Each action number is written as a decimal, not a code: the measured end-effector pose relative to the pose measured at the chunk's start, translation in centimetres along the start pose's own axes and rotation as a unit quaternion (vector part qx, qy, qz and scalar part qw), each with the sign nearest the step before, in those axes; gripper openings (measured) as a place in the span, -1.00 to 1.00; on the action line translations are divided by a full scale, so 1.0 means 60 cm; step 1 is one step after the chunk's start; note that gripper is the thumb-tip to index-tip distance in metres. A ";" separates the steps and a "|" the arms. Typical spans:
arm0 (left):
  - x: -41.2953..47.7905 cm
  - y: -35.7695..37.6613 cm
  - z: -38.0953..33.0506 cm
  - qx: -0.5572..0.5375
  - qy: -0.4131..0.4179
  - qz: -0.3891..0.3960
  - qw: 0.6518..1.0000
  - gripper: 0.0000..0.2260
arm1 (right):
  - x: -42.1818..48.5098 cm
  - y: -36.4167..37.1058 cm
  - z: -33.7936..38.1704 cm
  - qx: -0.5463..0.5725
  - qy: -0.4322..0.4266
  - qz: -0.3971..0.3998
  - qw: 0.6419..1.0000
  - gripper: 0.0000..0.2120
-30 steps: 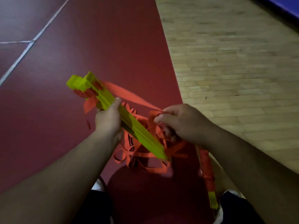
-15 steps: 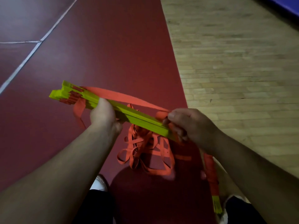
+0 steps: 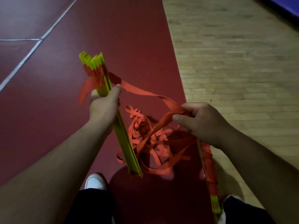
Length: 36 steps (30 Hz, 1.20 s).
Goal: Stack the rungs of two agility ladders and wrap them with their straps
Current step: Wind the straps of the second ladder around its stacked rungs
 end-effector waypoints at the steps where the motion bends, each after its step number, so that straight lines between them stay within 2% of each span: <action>1: -0.003 0.005 0.001 0.032 0.008 0.017 0.999 -0.63 | 0.001 0.000 -0.002 0.006 0.004 -0.003 1.000 -0.87; 3: -0.012 0.022 0.008 0.067 0.002 0.076 0.995 -0.64 | 0.002 0.000 0.003 -0.001 -0.007 -0.007 1.000 -0.91; 5: -0.018 0.043 0.015 0.042 -0.011 0.155 0.987 -0.92 | 0.003 -0.004 0.012 -0.022 -0.028 -0.018 0.999 -0.91; 8: -0.021 0.053 0.029 0.052 -0.029 0.221 0.973 -0.84 | 0.001 -0.015 0.018 -0.023 -0.045 -0.028 0.998 -0.89; 11: -0.017 0.047 0.029 0.080 0.003 0.216 0.973 -0.93 | 0.000 -0.030 0.018 -0.011 -0.051 -0.044 0.998 -0.92; 15: -0.016 0.043 0.016 -0.017 0.002 0.152 0.988 -0.79 | -0.001 -0.043 0.025 0.003 -0.064 -0.063 0.996 -0.88; 18: -0.014 0.042 0.019 -0.072 -0.030 0.122 0.989 -0.81 | -0.008 -0.035 0.041 0.018 -0.084 -0.050 0.995 -0.87; 23: -0.009 0.037 0.024 -0.095 -0.040 0.085 0.991 -0.94 | -0.010 -0.021 0.048 -0.018 -0.074 -0.037 0.996 -0.94; 24: -0.008 0.036 0.024 -0.097 -0.041 0.074 0.992 -0.90 | -0.010 -0.018 0.047 -0.026 -0.069 -0.034 0.997 -0.94; 26: -0.007 0.032 0.021 -0.105 -0.041 0.062 0.992 -0.66 | -0.010 -0.016 0.046 -0.037 -0.065 -0.036 0.997 -0.94; 27: -0.007 0.031 0.018 -0.109 -0.046 0.065 0.991 -0.58 | -0.010 -0.017 0.046 -0.039 -0.065 -0.041 0.996 -0.94; 29: -0.007 0.035 0.013 -0.143 -0.069 0.089 0.983 -0.65 | -0.010 -0.022 0.045 -0.039 -0.067 -0.051 0.996 -0.91; 32: -0.017 0.058 0.010 -0.188 -0.099 0.166 0.963 -0.70 | -0.008 -0.028 0.046 -0.025 -0.072 -0.065 0.995 -0.92; 35: -0.032 0.070 0.005 -0.140 -0.067 0.237 0.959 -0.86 | -0.007 -0.032 0.051 -0.017 -0.080 -0.075 0.994 -0.94; 36: -0.035 0.071 0.004 -0.118 -0.049 0.260 0.957 -0.84 | -0.007 -0.032 0.053 -0.012 -0.084 -0.076 0.993 -0.94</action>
Point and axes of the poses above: each hand's wrist, its own x-axis towards the middle knuckle, its own y-axis out of the palm, z = x × y, the point moved 8 cm from there along x, towards the middle knuckle, and after that the axes turned 8 degrees about -x, right-handed, at the moved point
